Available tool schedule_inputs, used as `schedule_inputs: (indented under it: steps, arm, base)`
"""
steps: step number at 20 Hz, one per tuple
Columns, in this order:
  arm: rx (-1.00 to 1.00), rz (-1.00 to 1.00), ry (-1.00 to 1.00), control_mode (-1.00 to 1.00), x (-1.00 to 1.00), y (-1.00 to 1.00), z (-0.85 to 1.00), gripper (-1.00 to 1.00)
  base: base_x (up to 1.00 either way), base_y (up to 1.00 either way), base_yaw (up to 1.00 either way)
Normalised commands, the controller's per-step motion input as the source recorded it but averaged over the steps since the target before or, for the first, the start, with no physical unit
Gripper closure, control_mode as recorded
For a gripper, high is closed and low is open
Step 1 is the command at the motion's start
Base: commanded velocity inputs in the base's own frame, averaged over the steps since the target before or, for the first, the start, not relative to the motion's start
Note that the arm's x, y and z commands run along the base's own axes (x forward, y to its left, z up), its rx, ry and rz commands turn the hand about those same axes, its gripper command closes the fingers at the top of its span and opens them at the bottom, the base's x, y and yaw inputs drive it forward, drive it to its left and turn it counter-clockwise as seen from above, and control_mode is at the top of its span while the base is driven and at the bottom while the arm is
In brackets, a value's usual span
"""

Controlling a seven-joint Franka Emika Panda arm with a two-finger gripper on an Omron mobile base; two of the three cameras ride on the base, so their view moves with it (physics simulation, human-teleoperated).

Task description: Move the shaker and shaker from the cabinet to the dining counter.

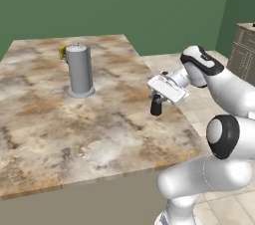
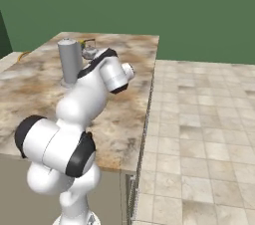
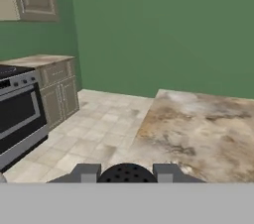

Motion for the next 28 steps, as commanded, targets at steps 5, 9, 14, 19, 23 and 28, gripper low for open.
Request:
schedule_inputs:
  steps: [5, 9, 14, 19, 23, 28]
  arm:
    - [0.01, -0.01, 0.0, -1.0, 0.0, 0.11, -0.25, 1.0]
    - [0.02, -0.14, -0.04, -1.0, -0.06, 0.14, -0.23, 1.0]
    - [0.03, -0.22, -0.08, -1.0, -0.06, 0.17, -0.17, 1.0]
    - [0.03, -0.22, -0.1, -1.0, -0.07, 0.19, -0.11, 1.0]
    - [0.03, -0.18, -0.08, -1.0, -0.01, 0.13, -0.02, 1.0]
    - [0.01, -0.13, -0.02, -1.0, 0.0, 0.0, -0.09, 1.0]
  base:
    - [0.0, 0.0, 0.0]
    - [0.0, 0.0, 0.0]
    - [0.0, 0.0, 0.0]
    - [0.0, 0.0, 0.0]
    - [0.0, 0.0, 0.0]
    - [0.0, 0.0, 0.0]
